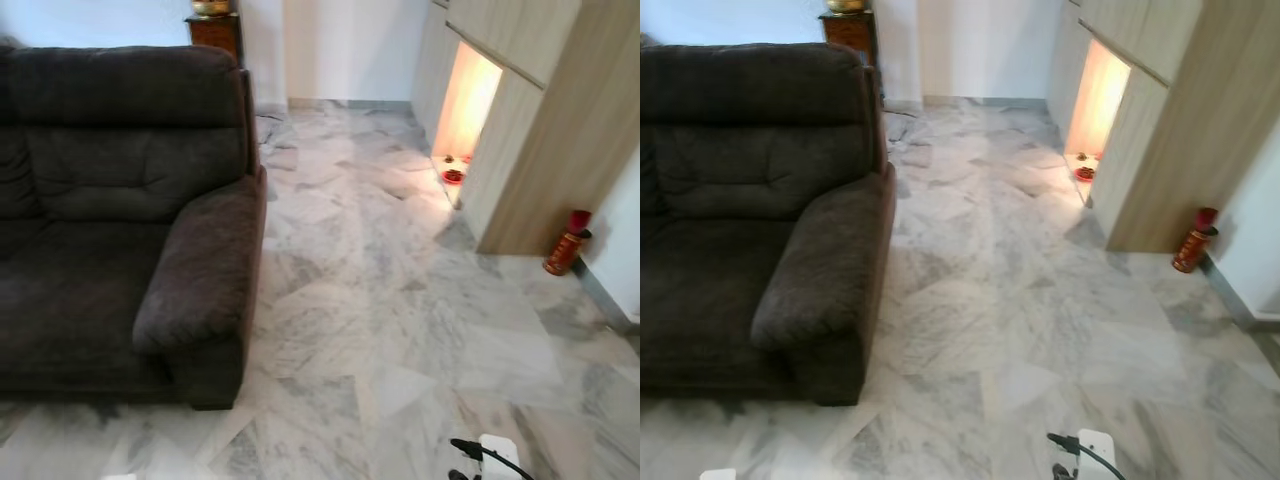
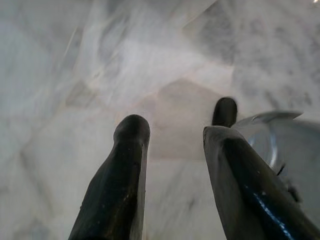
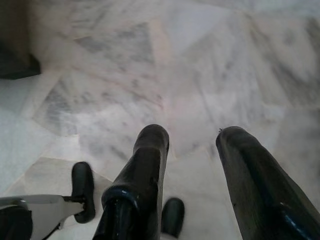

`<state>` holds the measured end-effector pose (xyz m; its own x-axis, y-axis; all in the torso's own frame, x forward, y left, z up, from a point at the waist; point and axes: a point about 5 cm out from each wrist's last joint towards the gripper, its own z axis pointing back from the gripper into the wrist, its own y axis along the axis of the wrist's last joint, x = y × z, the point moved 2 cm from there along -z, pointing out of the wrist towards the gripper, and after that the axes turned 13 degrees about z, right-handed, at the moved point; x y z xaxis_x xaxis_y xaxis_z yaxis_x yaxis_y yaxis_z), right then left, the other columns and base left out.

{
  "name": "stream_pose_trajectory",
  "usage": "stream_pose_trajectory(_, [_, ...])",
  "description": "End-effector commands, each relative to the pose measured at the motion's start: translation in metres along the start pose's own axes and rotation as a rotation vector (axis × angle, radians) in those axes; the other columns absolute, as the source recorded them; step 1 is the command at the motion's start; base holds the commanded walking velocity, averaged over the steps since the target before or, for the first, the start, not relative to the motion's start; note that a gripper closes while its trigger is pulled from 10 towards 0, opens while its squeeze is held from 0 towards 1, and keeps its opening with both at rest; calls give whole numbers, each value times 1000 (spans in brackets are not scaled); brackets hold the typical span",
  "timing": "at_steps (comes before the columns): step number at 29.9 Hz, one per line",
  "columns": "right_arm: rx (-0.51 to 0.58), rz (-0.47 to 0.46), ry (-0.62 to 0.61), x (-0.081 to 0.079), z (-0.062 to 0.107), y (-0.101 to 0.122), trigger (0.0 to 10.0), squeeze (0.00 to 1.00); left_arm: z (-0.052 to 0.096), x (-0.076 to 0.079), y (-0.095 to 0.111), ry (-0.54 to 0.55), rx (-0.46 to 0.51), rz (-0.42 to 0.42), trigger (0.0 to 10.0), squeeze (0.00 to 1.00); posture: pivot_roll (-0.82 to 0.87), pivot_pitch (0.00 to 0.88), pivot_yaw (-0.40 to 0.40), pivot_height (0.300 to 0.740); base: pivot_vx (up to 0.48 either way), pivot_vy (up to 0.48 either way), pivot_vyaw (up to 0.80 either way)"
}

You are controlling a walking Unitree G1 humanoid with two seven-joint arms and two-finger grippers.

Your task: Move the pillow to the sofa from floor

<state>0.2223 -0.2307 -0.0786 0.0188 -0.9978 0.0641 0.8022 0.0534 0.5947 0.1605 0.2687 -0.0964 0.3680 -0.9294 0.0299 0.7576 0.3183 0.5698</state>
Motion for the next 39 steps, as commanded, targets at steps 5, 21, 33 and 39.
stream_pose_trajectory(5, [-3,-30,12,-4,-1,-1,10000,0,1,-5,-3,10,-27,2,10000,0,106,0,13,740,0,292,0])
stream_pose_trajectory(21, [-4,-30,15,-5,0,-4,10000,0,1,-6,-3,8,-27,1,10000,0,108,0,16,740,0,393,0])
stream_pose_trajectory(33, [11,5,27,-6,-1,-1,10000,0,1,-6,-2,10,-26,3,10000,0,114,0,14,740,0,429,301])
stream_pose_trajectory(39, [14,-15,27,-7,-1,0,10000,0,1,-6,-2,10,-25,1,10000,0,115,0,15,740,0,476,0])
